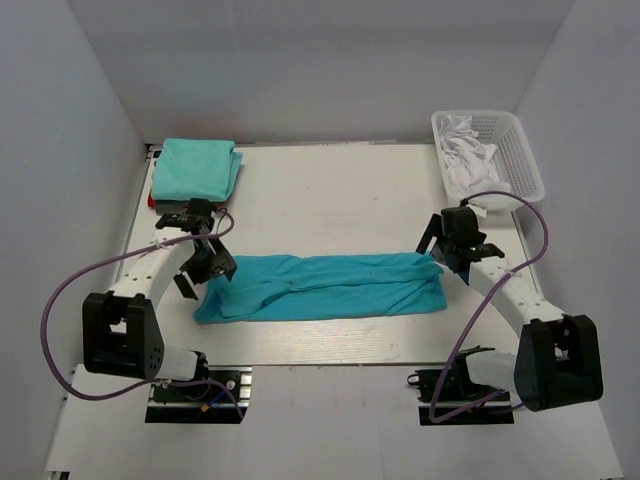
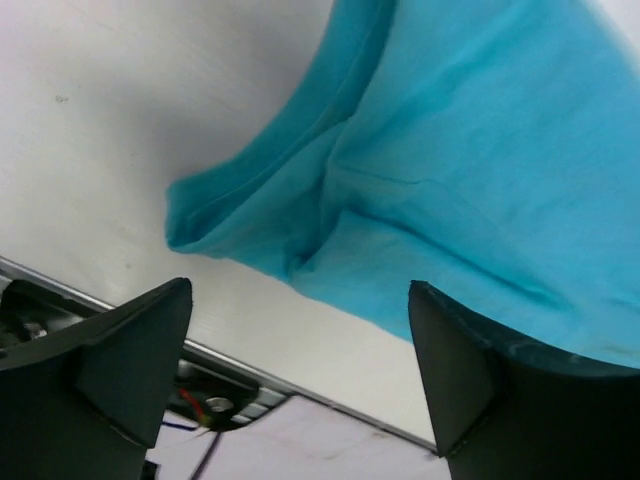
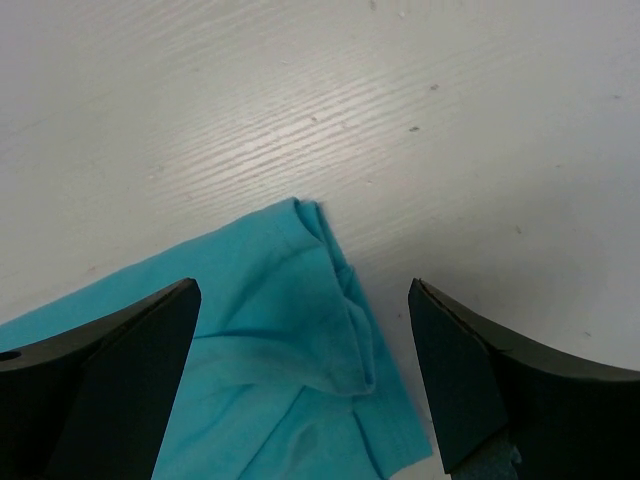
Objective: Fold and stack the t-shirts
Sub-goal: Fold the other side of the tshirt into a rectangle, then rotate the tshirt 90 degrees
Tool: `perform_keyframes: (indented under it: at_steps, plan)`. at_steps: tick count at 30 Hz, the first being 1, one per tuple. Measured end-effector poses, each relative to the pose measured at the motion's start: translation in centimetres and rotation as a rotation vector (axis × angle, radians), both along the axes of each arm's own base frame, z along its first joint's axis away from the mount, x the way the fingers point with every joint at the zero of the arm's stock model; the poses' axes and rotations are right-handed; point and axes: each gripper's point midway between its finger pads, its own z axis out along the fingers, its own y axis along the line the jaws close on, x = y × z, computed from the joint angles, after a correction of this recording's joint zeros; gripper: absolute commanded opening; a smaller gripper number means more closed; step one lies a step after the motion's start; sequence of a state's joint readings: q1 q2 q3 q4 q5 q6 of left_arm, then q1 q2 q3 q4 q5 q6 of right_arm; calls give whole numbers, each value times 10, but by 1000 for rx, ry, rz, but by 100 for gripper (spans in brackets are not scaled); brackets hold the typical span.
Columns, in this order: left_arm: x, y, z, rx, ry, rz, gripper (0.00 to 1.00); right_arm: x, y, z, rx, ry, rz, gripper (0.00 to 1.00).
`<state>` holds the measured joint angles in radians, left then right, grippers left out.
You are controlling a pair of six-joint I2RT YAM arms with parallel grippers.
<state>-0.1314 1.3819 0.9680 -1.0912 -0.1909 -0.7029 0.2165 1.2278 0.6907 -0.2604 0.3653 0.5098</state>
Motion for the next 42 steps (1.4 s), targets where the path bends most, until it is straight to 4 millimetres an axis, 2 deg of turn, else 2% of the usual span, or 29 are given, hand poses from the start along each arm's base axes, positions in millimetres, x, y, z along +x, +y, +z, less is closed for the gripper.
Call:
perform_keyframes:
  at_steps: [4, 9, 11, 14, 16, 18, 21, 25, 28, 33, 36, 38, 41, 42]
  plan:
    - [24, -14, 17, -63, -98, -9, 100, 8, 18, 17, 48, -30, 106, 90]
    - [63, -53, 31, -265, -269, -71, 100, 15, 61, 32, 177, -63, 284, 90]
    - [72, -66, 25, -332, -281, -94, 100, 13, 76, 28, 219, -45, 339, 90]
    - [79, -79, 0, -380, -228, -110, 100, 8, 88, 10, 247, 20, 383, 90]
    - [79, -81, -24, -381, -158, -105, 100, 6, 89, -2, 256, 62, 382, 90]
    - [75, -80, -45, -368, -83, -94, 100, 3, 87, -23, 258, 131, 361, 90]
    - [79, -75, -47, -346, -58, -79, 100, -9, 79, -48, 258, 222, 303, 90]
    - [82, -58, -52, -262, -40, -53, 100, -13, 64, -48, 282, 200, 208, 90]
    - [85, -53, -54, -232, -16, -45, 100, -18, 55, -48, 298, 191, 162, 90]
    - [99, -55, -58, -228, 29, -46, 100, -26, 60, -46, 308, 183, 233, 90]
    - [132, -64, -57, -237, 27, -68, 100, -35, 69, -46, 299, 187, 305, 90]
    - [166, -73, -55, -252, -7, -91, 100, -45, 79, -46, 297, 189, 370, 90]
    - [232, -95, -50, -283, -119, -155, 100, -69, 102, -45, 314, 209, 483, 90]
    - [255, -106, -46, -293, -160, -185, 100, -81, 117, -45, 321, 224, 545, 90]
